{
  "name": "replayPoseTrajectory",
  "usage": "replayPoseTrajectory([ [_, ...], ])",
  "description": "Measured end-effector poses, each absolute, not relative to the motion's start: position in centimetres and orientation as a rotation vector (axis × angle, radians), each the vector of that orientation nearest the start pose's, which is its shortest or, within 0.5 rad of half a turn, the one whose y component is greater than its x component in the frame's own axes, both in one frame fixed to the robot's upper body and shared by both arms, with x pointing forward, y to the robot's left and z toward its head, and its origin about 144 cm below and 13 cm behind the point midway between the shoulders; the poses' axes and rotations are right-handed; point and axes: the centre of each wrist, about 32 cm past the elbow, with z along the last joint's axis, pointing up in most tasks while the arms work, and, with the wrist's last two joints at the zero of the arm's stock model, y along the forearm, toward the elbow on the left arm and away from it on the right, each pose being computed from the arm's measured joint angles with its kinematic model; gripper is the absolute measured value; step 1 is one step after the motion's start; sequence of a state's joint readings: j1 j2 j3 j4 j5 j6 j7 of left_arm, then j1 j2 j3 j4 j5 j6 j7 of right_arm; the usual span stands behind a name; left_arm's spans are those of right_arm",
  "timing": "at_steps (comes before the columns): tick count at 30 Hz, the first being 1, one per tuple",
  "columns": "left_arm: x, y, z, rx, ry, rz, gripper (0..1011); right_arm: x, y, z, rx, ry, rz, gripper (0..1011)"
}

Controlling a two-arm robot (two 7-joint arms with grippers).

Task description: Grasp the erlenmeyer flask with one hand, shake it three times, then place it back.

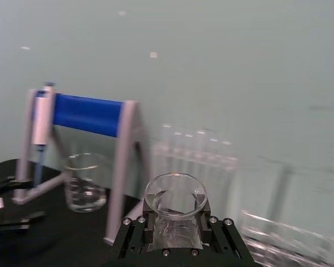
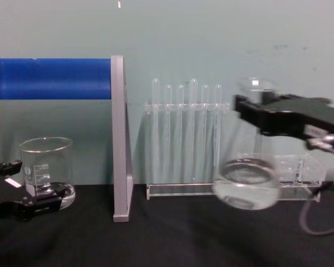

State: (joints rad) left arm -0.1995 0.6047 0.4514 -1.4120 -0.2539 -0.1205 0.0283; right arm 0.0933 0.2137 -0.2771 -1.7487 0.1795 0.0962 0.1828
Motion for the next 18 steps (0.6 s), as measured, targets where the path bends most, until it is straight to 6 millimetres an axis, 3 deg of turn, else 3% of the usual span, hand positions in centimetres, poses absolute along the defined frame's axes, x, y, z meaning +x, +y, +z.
replayPoseTrajectory([
  [8,48.9,31.0,114.0,0.304,-0.285,1.248,1001,44.8,-21.7,121.5,0.036,-0.123,-1.236,449],
  [18,48.9,31.0,114.0,0.304,-0.285,1.248,1001,43.9,-22.6,121.6,0.035,-0.126,-1.284,449],
])
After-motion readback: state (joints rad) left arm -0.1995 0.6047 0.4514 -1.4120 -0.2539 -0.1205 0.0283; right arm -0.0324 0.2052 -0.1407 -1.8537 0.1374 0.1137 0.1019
